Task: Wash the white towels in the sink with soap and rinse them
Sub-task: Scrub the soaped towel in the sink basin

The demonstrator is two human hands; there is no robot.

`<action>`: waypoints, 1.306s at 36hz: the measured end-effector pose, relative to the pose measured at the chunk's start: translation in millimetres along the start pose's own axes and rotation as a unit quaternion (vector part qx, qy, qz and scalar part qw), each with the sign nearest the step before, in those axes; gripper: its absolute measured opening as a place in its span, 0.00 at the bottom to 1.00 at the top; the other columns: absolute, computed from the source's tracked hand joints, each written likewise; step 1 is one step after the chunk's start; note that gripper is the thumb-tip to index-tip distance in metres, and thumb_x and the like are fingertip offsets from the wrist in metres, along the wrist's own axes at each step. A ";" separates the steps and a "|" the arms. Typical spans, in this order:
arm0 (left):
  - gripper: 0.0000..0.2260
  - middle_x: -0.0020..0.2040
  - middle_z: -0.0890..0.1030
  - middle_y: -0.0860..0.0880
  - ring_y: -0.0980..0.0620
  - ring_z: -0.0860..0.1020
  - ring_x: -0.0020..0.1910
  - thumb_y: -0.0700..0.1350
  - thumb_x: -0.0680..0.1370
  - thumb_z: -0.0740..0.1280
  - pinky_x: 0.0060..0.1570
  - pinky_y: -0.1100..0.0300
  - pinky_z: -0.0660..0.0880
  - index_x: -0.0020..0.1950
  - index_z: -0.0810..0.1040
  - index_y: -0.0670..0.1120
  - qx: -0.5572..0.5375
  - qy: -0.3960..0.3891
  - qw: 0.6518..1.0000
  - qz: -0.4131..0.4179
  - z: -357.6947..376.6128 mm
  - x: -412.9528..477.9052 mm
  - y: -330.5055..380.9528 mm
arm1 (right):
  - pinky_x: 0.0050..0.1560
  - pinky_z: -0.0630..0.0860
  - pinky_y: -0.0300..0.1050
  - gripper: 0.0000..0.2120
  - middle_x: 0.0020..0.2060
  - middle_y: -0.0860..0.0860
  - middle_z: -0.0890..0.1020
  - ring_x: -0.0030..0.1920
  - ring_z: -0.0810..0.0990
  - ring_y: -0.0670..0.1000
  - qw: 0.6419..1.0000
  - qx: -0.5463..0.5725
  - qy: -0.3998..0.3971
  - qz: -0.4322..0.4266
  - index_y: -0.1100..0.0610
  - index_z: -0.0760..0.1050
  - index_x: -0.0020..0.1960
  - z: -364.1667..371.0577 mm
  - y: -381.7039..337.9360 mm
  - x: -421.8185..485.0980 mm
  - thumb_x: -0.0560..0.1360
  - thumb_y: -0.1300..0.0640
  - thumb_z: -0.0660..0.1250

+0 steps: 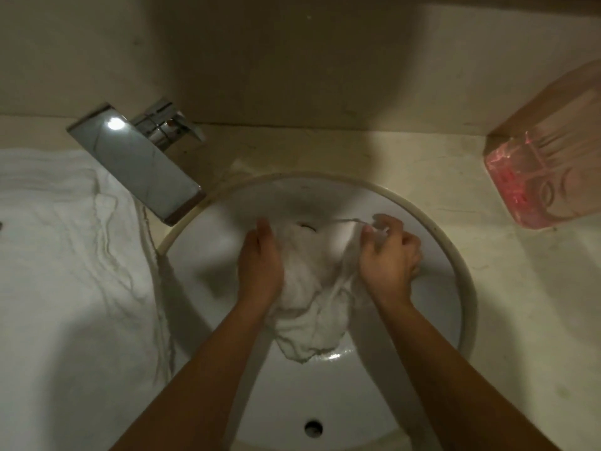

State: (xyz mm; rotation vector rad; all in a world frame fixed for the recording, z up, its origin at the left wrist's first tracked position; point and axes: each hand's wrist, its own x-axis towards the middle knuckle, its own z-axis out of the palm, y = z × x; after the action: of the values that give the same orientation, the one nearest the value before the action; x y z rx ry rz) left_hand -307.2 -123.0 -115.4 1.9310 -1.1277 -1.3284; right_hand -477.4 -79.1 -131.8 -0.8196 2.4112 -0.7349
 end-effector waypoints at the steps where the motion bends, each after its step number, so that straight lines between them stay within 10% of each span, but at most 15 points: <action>1: 0.29 0.74 0.76 0.40 0.42 0.73 0.74 0.60 0.88 0.49 0.70 0.55 0.67 0.76 0.73 0.40 0.030 -0.010 0.999 0.016 -2.8 4.5 -5.0 | 0.72 0.64 0.58 0.16 0.66 0.59 0.71 0.68 0.67 0.59 0.999 -0.028 0.015 -0.036 0.48 0.77 0.69 -1.5 1.3 -11.2 0.84 0.44 0.66; 5: 0.29 0.75 0.74 0.35 0.36 0.72 0.74 0.58 0.88 0.48 0.73 0.49 0.67 0.78 0.69 0.38 0.131 -0.050 0.990 0.018 -7.2 3.2 -27.0 | 0.57 0.76 0.56 0.20 0.52 0.57 0.80 0.54 0.77 0.62 0.987 -0.031 -0.027 -0.157 0.51 0.85 0.57 21.2 14.4 -43.0 0.79 0.38 0.65; 9: 0.34 0.68 0.79 0.33 0.34 0.78 0.66 0.62 0.86 0.47 0.67 0.44 0.74 0.73 0.71 0.35 0.157 -0.028 0.987 0.014 -4.4 -2.8 -39.8 | 0.61 0.67 0.50 0.32 0.56 0.50 0.80 0.61 0.72 0.54 0.971 -0.059 -0.176 -0.151 0.43 0.84 0.63 40.5 17.8 -59.9 0.73 0.26 0.58; 18: 0.29 0.59 0.82 0.34 0.34 0.81 0.59 0.60 0.87 0.52 0.53 0.54 0.72 0.67 0.74 0.35 0.167 -0.005 0.986 -0.022 -1.3 -15.1 -47.9 | 0.46 0.76 0.47 0.18 0.34 0.49 0.82 0.37 0.79 0.44 0.970 0.071 -0.211 -0.101 0.56 0.82 0.39 35.7 14.7 -43.8 0.77 0.42 0.72; 22: 0.30 0.58 0.83 0.35 0.34 0.81 0.60 0.62 0.86 0.51 0.53 0.53 0.71 0.68 0.73 0.36 0.159 -0.022 0.986 -0.037 5.2 -13.8 -40.4 | 0.42 0.75 0.37 0.11 0.34 0.46 0.83 0.36 0.79 0.40 0.951 0.158 -0.264 0.006 0.55 0.84 0.44 16.3 5.9 -38.1 0.82 0.50 0.72; 27: 0.32 0.64 0.82 0.37 0.35 0.80 0.64 0.65 0.85 0.53 0.59 0.50 0.73 0.75 0.70 0.39 0.168 -0.045 0.984 -0.024 17.9 -6.2 -31.1 | 0.53 0.84 0.53 0.12 0.44 0.52 0.89 0.49 0.88 0.53 0.918 0.269 -0.261 0.130 0.54 0.87 0.46 17.2 -2.1 -37.2 0.82 0.49 0.70; 32: 0.39 0.62 0.83 0.44 0.43 0.81 0.62 0.77 0.75 0.54 0.64 0.46 0.77 0.71 0.73 0.46 0.058 -0.057 0.996 -0.023 20.9 2.2 -27.7 | 0.41 0.76 0.47 0.10 0.38 0.53 0.82 0.36 0.80 0.51 0.871 0.398 -0.179 0.225 0.51 0.86 0.49 25.0 -20.1 -10.9 0.77 0.48 0.67; 36: 0.19 0.53 0.83 0.54 0.61 0.83 0.50 0.63 0.85 0.60 0.51 0.57 0.80 0.63 0.77 0.50 -0.006 -0.056 0.997 -0.045 16.4 9.0 -26.0 | 0.61 0.74 0.38 0.13 0.61 0.54 0.78 0.56 0.81 0.52 0.961 0.240 -0.109 0.081 0.49 0.82 0.65 21.5 -6.3 2.0 0.84 0.48 0.65; 39: 0.23 0.67 0.78 0.56 0.61 0.78 0.61 0.62 0.86 0.58 0.44 0.75 0.73 0.76 0.72 0.50 -0.014 -0.080 0.996 -0.043 13.5 5.9 -17.4 | 0.60 0.64 0.33 0.23 0.65 0.54 0.68 0.62 0.77 0.55 0.985 0.093 -0.142 0.038 0.49 0.71 0.79 22.1 2.7 -1.7 0.86 0.43 0.61; 43: 0.39 0.84 0.62 0.47 0.47 0.64 0.81 0.69 0.83 0.52 0.75 0.60 0.63 0.87 0.52 0.47 0.031 -0.082 0.993 -0.082 20.9 7.4 -5.9 | 0.66 0.67 0.56 0.25 0.64 0.56 0.80 0.67 0.76 0.63 0.981 -0.098 -0.166 -0.009 0.48 0.66 0.78 32.6 -8.4 -9.4 0.86 0.37 0.53; 47: 0.41 0.85 0.61 0.40 0.40 0.63 0.82 0.70 0.83 0.47 0.79 0.48 0.58 0.87 0.49 0.43 0.067 -0.042 0.991 -0.111 32.8 8.7 4.0 | 0.54 0.70 0.47 0.15 0.47 0.49 0.82 0.53 0.81 0.56 0.969 0.157 -0.184 0.056 0.55 0.74 0.60 23.2 -31.4 -12.8 0.89 0.46 0.54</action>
State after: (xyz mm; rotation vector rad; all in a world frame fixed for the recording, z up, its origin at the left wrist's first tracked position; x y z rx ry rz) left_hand -337.5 -131.6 -128.6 2.1683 -1.0901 -1.4958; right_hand -442.2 -99.5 -126.0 -0.6212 1.9308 -0.8135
